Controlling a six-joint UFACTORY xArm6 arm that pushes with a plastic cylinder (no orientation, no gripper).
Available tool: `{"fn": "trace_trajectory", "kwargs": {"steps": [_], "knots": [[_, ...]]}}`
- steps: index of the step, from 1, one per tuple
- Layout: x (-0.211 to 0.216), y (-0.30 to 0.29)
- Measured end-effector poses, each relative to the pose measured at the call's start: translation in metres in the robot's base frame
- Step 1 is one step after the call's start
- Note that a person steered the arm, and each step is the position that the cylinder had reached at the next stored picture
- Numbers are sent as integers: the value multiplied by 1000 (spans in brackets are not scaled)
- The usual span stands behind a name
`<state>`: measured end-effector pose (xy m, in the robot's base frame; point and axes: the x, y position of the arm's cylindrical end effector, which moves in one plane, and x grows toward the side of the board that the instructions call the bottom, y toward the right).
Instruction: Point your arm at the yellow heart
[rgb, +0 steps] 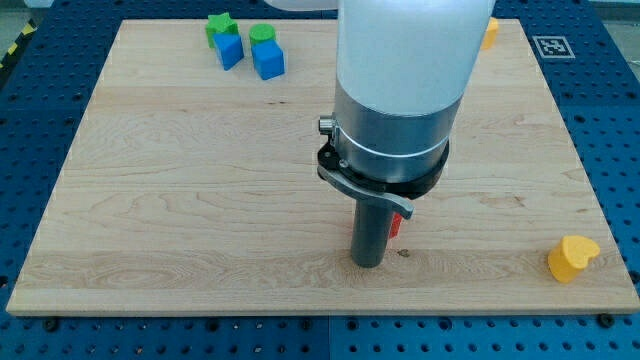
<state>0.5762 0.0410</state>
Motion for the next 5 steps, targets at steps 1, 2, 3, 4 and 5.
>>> {"fn": "trace_trajectory", "kwargs": {"steps": [1, 2, 3, 4, 5], "knots": [[-1, 0], [-13, 7], [-27, 7], [-31, 24], [6, 68]]}}
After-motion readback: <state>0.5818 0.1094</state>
